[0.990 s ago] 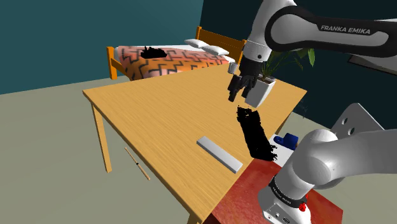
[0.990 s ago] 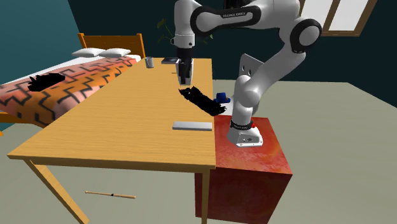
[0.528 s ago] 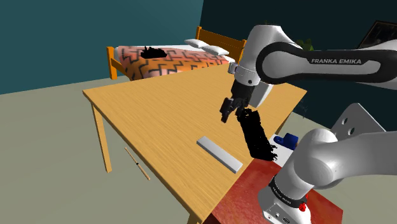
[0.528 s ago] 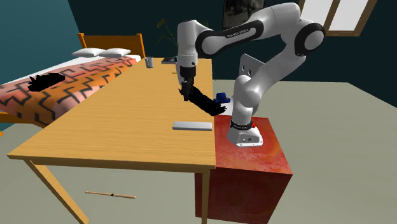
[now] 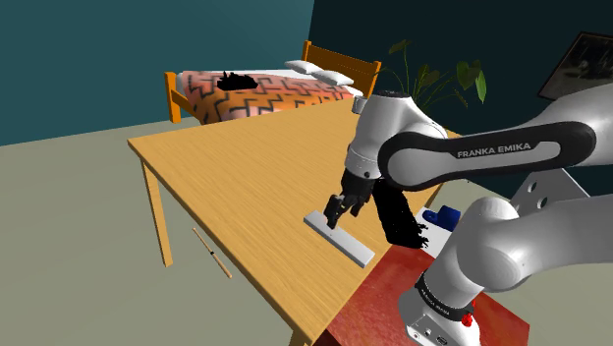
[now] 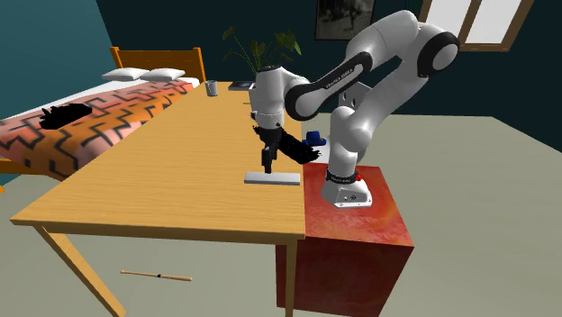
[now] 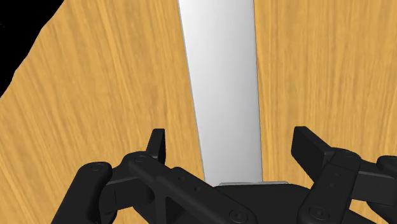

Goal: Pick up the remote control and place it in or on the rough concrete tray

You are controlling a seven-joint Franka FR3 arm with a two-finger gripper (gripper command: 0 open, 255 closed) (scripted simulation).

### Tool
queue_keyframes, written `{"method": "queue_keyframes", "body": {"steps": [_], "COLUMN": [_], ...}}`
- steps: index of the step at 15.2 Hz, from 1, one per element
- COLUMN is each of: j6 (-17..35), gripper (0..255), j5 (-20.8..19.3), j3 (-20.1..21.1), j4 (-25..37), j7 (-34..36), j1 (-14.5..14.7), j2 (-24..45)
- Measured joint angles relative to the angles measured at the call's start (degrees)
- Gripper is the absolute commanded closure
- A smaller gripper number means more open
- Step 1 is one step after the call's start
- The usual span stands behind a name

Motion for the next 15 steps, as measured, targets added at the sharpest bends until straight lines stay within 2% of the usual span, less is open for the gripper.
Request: {"method": "queue_keyframes", "body": {"steps": [8, 15], "j6": [9.52, 10.45], "gripper": [0, 0], "j5": [2.23, 2.36], "j3": [2.52, 2.65], "j4": [-3.85, -4.15], "j7": [0.74, 0.68], "j1": [0.97, 0.97], "j2": [5.66, 6.25]}}
